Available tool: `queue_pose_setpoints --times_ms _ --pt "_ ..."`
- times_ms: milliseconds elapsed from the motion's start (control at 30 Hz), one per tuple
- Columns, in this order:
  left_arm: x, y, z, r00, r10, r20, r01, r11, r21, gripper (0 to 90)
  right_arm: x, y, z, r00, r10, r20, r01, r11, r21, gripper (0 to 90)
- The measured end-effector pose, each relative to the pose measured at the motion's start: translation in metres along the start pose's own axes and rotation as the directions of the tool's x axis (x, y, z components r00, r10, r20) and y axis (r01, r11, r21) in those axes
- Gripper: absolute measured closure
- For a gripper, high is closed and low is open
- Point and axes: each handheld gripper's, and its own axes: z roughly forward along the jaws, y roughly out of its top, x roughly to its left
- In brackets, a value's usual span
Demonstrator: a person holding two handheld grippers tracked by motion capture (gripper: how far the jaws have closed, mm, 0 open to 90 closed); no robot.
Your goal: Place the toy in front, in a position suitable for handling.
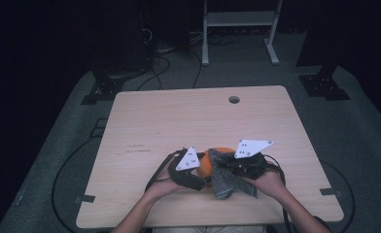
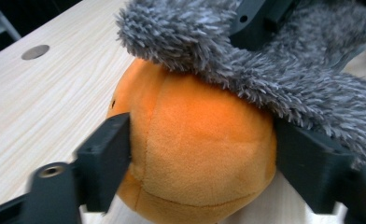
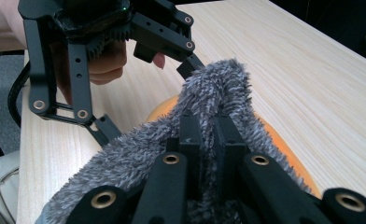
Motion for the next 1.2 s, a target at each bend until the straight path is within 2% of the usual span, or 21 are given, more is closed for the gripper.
queue_pose_setpoints --times_ms 33,100,233,333,400,433,500,533,600,633,700,767,833,900,967,1067,1100,1200 --pt "-0.001 0.0 0.0 1.0 0.004 -0.005 -0.004 1.0 0.0 29.9 0.0 0.0 0.0 1.0 0.002 0.0 -0.002 1.0 -0.004 83.4" --pt "-0.001 0.0 -0.001 0.9999 0.009 -0.006 -0.009 1.0 0.001 33.5 -0.002 -0.003 -0.004 0.9999 0.009 0.007 -0.009 1.0 -0.015 83.4" --pt "-0.001 -0.002 -0.002 0.9999 0.016 -0.003 -0.016 0.9999 0.0 35.2 -0.007 -0.011 -0.014 0.999 0.034 0.03 -0.034 0.999 -0.023 83.5" --pt "0.001 -0.004 -0.003 1.0 0.004 0.005 -0.004 1.0 -0.002 35.5 -0.015 -0.021 -0.021 0.9964 0.063 0.056 -0.062 0.998 -0.02 83.4" --pt "0.005 -0.005 -0.004 0.9995 -0.027 0.016 0.028 0.9995 -0.013 33.6 -0.019 -0.026 -0.024 0.9947 0.076 0.07 -0.075 0.997 -0.013 83.4" --pt "0.006 -0.005 -0.003 0.9982 -0.056 0.021 0.057 0.9981 -0.024 29.1 -0.02 -0.028 -0.025 0.9939 0.087 0.067 -0.087 0.996 -0.014 83.4" --pt "0.009 -0.003 -0.002 0.9907 -0.131 0.037 0.133 0.9901 -0.046 18.3 -0.019 -0.03 -0.025 0.9936 0.094 0.063 -0.093 0.996 -0.011 83.4" --pt "0.01 -0.002 -0.001 0.9885 -0.146 0.039 0.148 0.988 -0.046 16.5 -0.016 -0.031 -0.024 0.9943 0.091 0.054 -0.091 0.996 -0.003 83.4" --pt "0.012 -0.003 -0.001 0.9874 -0.153 0.039 0.155 0.9869 -0.044 22.0 -0.011 -0.03 -0.023 0.9963 0.06 0.06 -0.062 0.998 0.018 83.3" --pt "0.012 -0.004 -0.002 0.9873 -0.152 0.048 0.154 0.987 -0.046 25.0 -0.009 -0.028 -0.024 0.9967 0.04 0.071 -0.042 0.999 0.032 83.3" --pt "0.009 -0.004 -0.004 0.9931 -0.112 0.035 0.114 0.9928 -0.039 32.9 -0.008 -0.023 -0.026 0.9969 0.021 0.076 -0.025 0.999 0.043 83.3" --pt "0.006 -0.005 -0.005 0.9962 -0.08 0.034 0.081 0.9963 -0.029 36.9 -0.007 -0.017 -0.029 0.9979 0.02 0.062 -0.022 0.999 0.026 83.2" --pt "0.002 -0.005 -0.006 0.9989 -0.028 0.037 0.029 0.9994 -0.019 37.8 -0.005 -0.007 -0.032 0.9993 0.026 0.028 -0.026 1.0 -0.015 83.2" --pt "-0.003 -0.006 -0.006 0.9986 0.015 0.05 -0.014 0.9998 -0.017 38.2 -0.003 0.006 -0.032 1.0 0.002 0.008 -0.002 1.0 -0.029 83.2" --pt "-0.006 -0.007 -0.008 0.9969 0.053 0.058 -0.053 0.9986 -0.008 38.1 -0.002 0.015 -0.026 0.9999 -0.016 -0.003 0.016 1.0 -0.017 83.1" --pt "-0.004 -0.01 -0.011 0.9967 0.052 0.062 -0.052 0.9987 0.002 38.5 -0.006 0.014 -0.012 0.9996 -0.015 -0.024 0.016 0.999 0.039 83.2" --pt "-0.002 -0.012 -0.011 0.9973 0.037 0.064 -0.037 0.9993 0.0 38.4 -0.009 0.011 -0.009 0.9997 -0.011 -0.022 0.012 0.999 0.048 83.2" --pt "0.002 -0.015 -0.011 0.9969 0.02 0.076 -0.02 0.9998 -0.003 38.5 -0.017 0.0 -0.01 0.999 0.038 -0.023 -0.037 0.999 0.032 83.2"
